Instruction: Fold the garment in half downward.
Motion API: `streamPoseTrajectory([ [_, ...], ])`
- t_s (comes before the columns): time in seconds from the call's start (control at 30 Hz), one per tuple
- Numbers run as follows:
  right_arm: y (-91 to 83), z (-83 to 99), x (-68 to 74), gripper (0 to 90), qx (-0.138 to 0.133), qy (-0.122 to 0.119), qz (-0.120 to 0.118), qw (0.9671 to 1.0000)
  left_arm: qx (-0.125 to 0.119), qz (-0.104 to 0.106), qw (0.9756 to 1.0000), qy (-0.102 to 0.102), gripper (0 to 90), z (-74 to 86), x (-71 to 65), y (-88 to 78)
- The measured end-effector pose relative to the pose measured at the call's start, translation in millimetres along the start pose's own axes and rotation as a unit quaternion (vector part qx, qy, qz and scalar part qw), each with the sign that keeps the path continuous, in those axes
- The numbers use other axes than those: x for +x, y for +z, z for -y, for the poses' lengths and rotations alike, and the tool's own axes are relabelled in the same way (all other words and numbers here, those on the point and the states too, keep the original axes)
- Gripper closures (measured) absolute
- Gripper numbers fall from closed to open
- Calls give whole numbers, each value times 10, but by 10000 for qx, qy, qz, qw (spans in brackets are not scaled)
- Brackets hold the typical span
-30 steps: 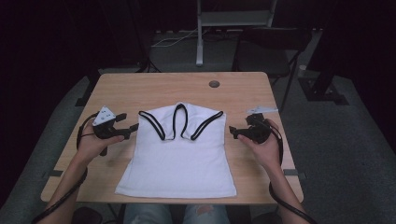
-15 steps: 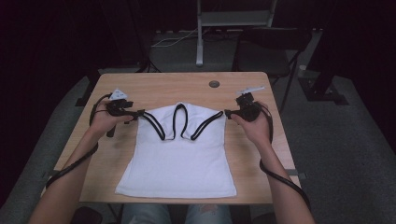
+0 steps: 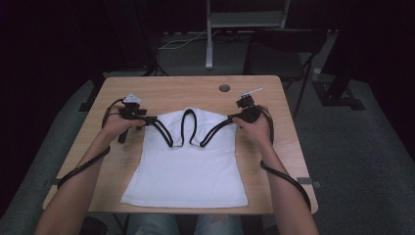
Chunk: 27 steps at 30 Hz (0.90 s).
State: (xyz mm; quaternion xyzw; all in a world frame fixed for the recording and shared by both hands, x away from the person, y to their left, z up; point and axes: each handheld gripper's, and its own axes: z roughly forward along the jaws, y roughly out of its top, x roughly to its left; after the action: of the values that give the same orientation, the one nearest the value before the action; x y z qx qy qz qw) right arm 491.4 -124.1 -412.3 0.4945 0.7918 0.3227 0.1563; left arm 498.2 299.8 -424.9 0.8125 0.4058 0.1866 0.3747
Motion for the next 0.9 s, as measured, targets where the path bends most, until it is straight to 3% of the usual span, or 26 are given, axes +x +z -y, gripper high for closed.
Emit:
streamPoseTrajectory([
  [0.17, 65, 8, 15, 404, 113, -80, 96, 9999, 106, 4, 9999, 82, 461, 39, 11, 30],
  [0.4, 138, 37, 28, 595, 176, -245, 61, 9995, 120, 36, 9999, -16, 602, 71, 26, 80],
  [0.67, 151, 68, -6, 750, 96, -63, -238, 9997, 110, 51, 9996, -269, 812, 42, 12, 107],
  [0.8, 149, 77, -36, 810, 70, 110, -396, 9991, 63, 81, 9992, -390, 839, 21, 8, 107],
  [0.9, 128, 65, -41, 819, 55, 143, -423, 9990, -116, 119, 9986, -500, 842, -20, 25, 55],
])
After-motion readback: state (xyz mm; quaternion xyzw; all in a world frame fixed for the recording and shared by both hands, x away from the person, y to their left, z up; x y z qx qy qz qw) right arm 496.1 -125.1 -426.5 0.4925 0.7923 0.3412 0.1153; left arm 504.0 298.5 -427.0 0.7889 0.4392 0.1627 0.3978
